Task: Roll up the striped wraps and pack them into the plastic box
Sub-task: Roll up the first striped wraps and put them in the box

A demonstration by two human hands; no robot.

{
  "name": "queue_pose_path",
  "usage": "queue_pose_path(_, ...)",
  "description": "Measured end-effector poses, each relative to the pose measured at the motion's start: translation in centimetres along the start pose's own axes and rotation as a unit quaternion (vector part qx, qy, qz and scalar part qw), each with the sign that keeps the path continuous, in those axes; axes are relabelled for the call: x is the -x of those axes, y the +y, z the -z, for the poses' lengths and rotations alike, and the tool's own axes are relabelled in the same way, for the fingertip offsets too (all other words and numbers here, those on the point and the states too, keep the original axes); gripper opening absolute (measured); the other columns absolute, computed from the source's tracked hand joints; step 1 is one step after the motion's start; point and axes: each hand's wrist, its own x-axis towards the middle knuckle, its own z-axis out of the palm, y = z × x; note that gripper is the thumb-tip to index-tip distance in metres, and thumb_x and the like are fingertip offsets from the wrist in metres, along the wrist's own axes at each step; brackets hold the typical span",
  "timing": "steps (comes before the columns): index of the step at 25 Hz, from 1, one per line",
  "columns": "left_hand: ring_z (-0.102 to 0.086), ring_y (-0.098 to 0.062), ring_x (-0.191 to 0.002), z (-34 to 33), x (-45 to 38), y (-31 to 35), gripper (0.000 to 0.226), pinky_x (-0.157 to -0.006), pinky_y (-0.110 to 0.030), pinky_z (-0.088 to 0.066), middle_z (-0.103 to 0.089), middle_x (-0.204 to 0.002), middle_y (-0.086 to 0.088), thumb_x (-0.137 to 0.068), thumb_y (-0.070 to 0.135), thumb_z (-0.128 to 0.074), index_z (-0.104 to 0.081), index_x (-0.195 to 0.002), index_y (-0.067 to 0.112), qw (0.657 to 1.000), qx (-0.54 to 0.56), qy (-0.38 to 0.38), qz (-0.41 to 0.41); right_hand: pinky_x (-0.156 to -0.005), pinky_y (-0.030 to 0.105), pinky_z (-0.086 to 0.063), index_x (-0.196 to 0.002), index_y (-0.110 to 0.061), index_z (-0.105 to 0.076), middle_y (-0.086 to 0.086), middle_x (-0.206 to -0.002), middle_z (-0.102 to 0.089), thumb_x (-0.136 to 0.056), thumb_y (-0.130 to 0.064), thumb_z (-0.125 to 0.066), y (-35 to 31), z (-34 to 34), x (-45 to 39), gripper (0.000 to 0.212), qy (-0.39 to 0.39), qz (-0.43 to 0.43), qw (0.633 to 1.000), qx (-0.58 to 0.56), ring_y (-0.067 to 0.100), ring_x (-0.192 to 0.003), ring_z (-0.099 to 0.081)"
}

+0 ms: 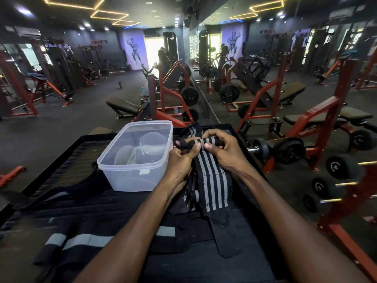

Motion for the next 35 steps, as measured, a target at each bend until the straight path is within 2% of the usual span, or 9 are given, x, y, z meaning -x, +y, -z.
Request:
queue_pose_path(6, -0.064, -0.035, -0.12, 0.5, -0.3, 0.2, 0.03, -0.108, -0.049, -0.05, -0.067, -0.126, -0.024, -0.083, -0.008, -0.07, -0.078, -0.103, 0.013, 0.999, -0.025, -0.01, -0.025, -0.069, 0.012, -0.05, -0.1, -0.006, -0.068, -0.006, -0.09, -0.068, -0.093, -0.005, -0.064, 0.1, -0.4, 0.0, 0.009, 0.029, -0.048, 0.998, -0.011, -0.007, -0.078, -0.064)
queue_pose_path(11, -0.064, -0.036, -0.121, 0.3, -0.2, 0.1, 0.031, -0.104, -0.05, -0.052, -0.059, -0.134, -0.027, -0.072, 0.032, -0.089, -0.08, -0.095, 0.013, 1.0, -0.016, 0.003, 0.012, -0.074, 0.015, -0.05, -0.097, -0.011, -0.068, -0.004, -0.095, -0.069, -0.086, 0.003, -0.068, 0.2, -0.3, 0.0, 0.017, 0.023, -0.046, 0.999, -0.009, 0.002, -0.088, -0.066)
queue_pose_path(14, -0.07, -0.033, -0.106, 0.0, 0.3, 0.5, 0.005, -0.091, -0.04, -0.059, -0.068, -0.12, -0.025, -0.085, 0.015, -0.079, -0.079, -0.088, 0.019, 0.998, -0.061, 0.024, 0.0, -0.072, 0.02, -0.052, -0.1, -0.014, -0.069, 0.002, -0.097, -0.07, -0.087, -0.005, -0.071, 0.1, -0.5, 0.0, 0.015, 0.036, -0.089, 0.995, -0.037, 0.008, -0.086, -0.067)
queue_pose_path(18, -0.072, -0.028, -0.105, -0.1, 0.5, 0.7, 0.021, -0.09, -0.036, -0.059, -0.073, -0.116, -0.016, -0.087, 0.005, -0.075, -0.077, -0.092, 0.026, 0.996, -0.084, 0.037, -0.011, -0.071, 0.019, -0.053, -0.101, -0.01, -0.067, 0.001, -0.092, -0.071, -0.097, -0.018, -0.061, 0.1, -0.5, -0.1, 0.01, 0.011, -0.133, 0.991, -0.015, 0.006, -0.079, -0.067)
queue_pose_path(22, -0.073, -0.031, -0.104, 0.0, 0.6, 0.6, 0.022, -0.098, -0.047, -0.057, -0.076, -0.109, -0.015, -0.083, 0.024, -0.082, -0.076, -0.102, 0.013, 0.997, -0.067, 0.015, 0.04, -0.074, 0.015, -0.05, -0.104, -0.007, -0.065, 0.0, -0.097, -0.07, -0.095, -0.009, -0.061, 0.1, -0.3, 0.0, 0.01, 0.024, -0.091, 0.995, 0.027, 0.001, -0.086, -0.066)
queue_pose_path(25, -0.074, -0.026, -0.1, -0.3, 0.9, 0.8, 0.008, -0.09, -0.038, -0.06, -0.076, -0.107, -0.011, -0.086, 0.02, -0.079, -0.074, -0.09, 0.025, 0.993, -0.108, 0.037, 0.014, -0.073, 0.012, -0.05, -0.103, -0.008, -0.066, -0.005, -0.095, -0.068, -0.092, -0.003, -0.064, 0.1, -0.3, 0.0, 0.013, 0.026, -0.079, 0.996, 0.02, -0.007, -0.082, -0.065)
queue_pose_path(28, -0.071, -0.023, -0.103, 0.0, 0.5, 0.7, 0.018, -0.086, -0.03, -0.058, -0.072, -0.115, -0.012, -0.086, 0.01, -0.077, -0.074, -0.092, 0.027, 0.991, -0.127, 0.031, -0.022, -0.065, 0.014, -0.051, -0.102, -0.008, -0.068, -0.003, -0.09, -0.069, -0.095, -0.014, -0.063, -0.3, -0.4, 0.1, 0.011, 0.025, -0.131, 0.991, -0.022, -0.003, -0.073, -0.066)
queue_pose_path(33, -0.073, -0.028, -0.105, 0.0, 0.4, 0.2, 0.037, -0.096, -0.049, -0.058, -0.075, -0.113, -0.012, -0.083, 0.031, -0.081, -0.07, -0.114, 0.015, 0.996, -0.076, 0.007, 0.044, -0.082, 0.022, -0.052, -0.099, -0.009, -0.067, -0.004, -0.099, -0.065, -0.091, -0.005, -0.065, 0.1, -0.4, -0.1, 0.009, 0.053, -0.105, 0.993, -0.005, 0.006, -0.094, -0.062)
queue_pose_path(35, -0.074, -0.03, -0.103, 0.0, 0.3, 0.1, 0.037, -0.096, -0.05, -0.058, -0.076, -0.11, -0.013, -0.086, 0.033, -0.079, -0.069, -0.115, 0.012, 0.996, -0.075, 0.016, 0.044, -0.08, 0.021, -0.053, -0.099, -0.01, -0.065, -0.003, -0.1, -0.065, -0.09, 0.0, -0.064, 0.1, -0.7, -0.1, 0.013, 0.049, -0.12, 0.991, -0.024, 0.005, -0.093, -0.064)
